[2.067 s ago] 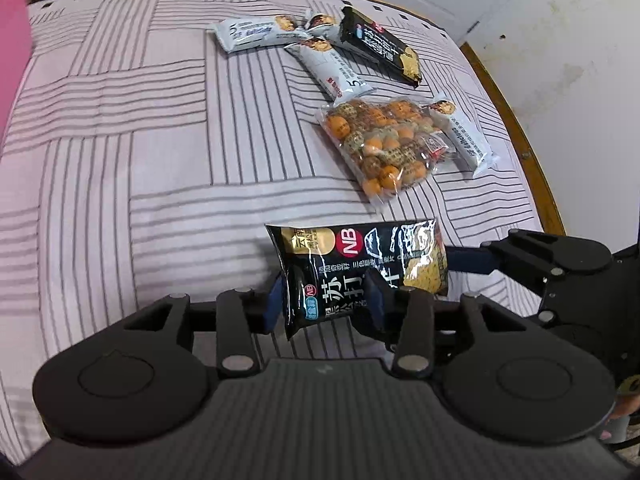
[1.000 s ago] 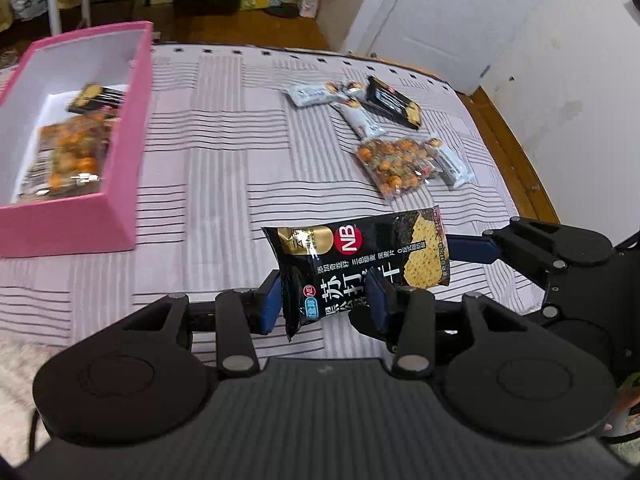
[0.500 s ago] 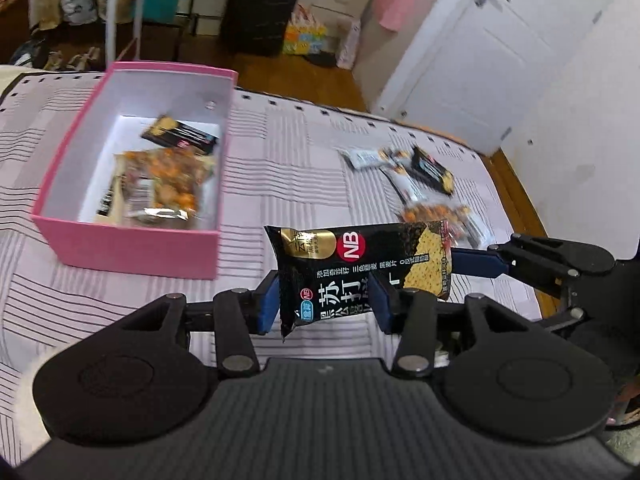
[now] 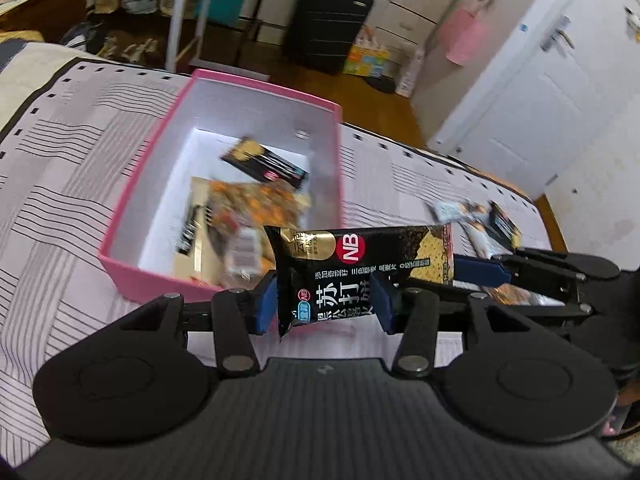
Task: Organize snacks
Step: 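Lower the cracker packet into the pink box and open the left tool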
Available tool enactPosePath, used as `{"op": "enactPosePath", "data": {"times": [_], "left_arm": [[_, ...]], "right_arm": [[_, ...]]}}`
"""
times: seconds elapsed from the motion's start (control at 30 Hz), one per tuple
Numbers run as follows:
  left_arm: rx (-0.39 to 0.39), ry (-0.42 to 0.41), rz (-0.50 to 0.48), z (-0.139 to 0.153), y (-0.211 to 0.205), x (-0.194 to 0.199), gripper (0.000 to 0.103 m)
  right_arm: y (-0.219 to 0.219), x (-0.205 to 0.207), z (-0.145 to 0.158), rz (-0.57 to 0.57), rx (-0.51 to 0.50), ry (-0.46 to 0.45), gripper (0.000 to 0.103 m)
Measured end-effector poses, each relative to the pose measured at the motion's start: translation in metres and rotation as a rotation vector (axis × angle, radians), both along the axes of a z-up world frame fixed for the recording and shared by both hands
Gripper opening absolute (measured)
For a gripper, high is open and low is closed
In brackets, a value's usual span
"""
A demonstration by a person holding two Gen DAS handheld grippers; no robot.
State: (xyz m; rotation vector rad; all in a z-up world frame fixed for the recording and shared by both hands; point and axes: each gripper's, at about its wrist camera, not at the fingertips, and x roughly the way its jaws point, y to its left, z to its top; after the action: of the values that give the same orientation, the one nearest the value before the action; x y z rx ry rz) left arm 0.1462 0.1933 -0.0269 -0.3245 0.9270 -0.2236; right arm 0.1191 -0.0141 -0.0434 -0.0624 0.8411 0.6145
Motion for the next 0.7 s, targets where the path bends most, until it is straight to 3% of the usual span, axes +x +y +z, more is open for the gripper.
{"op": "enactPosePath", "data": {"times": [0.33, 0.53, 0.7], "left_arm": [[0.058, 0.069, 0.089, -0.032, 0.036, 0.057, 0.049], [0.127, 0.092, 0.148, -0.049, 0.042, 0.065, 0.057], [0.161, 0.070, 0.157, -0.048, 0.038, 0.056, 0.059]], "right_arm": [[0.038, 0.061, -0.040, 0.000, 0.059, 0.084, 0.043], [0.050, 0.063, -0.057, 0.014, 0.052, 0.098, 0.045], [0.042, 0.051, -0.049, 0.026, 0.009, 0.064, 0.045]]}}
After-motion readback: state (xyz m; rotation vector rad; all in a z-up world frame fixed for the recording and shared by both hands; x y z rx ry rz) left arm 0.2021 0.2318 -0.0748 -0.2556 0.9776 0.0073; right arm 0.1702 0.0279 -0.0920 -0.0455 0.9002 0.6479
